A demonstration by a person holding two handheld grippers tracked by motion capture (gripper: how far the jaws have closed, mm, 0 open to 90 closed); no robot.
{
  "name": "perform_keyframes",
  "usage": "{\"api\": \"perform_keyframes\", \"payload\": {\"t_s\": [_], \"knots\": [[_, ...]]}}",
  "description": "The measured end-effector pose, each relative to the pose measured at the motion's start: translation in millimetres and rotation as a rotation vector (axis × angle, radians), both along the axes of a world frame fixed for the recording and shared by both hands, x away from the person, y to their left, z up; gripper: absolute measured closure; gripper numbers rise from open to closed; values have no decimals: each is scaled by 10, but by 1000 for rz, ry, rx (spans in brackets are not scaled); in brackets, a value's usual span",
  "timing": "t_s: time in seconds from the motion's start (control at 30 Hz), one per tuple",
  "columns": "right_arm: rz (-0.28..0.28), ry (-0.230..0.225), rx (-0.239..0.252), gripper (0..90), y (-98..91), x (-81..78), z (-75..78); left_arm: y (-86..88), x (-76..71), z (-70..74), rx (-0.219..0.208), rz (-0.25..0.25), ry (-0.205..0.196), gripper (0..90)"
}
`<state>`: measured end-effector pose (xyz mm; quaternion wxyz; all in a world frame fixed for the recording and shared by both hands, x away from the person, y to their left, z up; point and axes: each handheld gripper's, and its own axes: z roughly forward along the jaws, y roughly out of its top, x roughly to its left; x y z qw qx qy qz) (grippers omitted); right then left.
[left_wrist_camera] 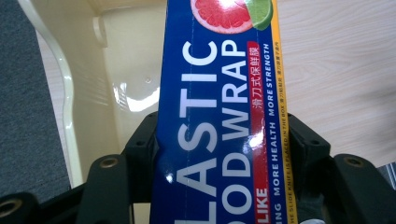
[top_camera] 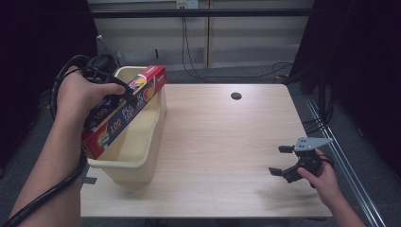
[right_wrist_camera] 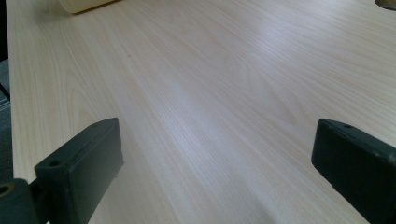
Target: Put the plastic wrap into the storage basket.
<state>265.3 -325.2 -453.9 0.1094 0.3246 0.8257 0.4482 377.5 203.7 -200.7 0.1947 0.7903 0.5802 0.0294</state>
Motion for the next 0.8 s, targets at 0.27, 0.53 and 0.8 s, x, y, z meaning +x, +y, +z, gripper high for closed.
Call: {"api": "perform_keyframes", "payload": {"t_s": [0.27, 0.53, 0.8], "knots": [[5, 2, -3, 19, 11, 0, -4, 89, -15, -40, 5, 28, 3, 406], [10, 0, -4, 19, 25, 1, -10, 150, -35, -97, 6, 63, 7, 406], [12, -2, -9, 19, 39, 9, -11, 200, -36, -163, 20, 87, 17, 405]]}}
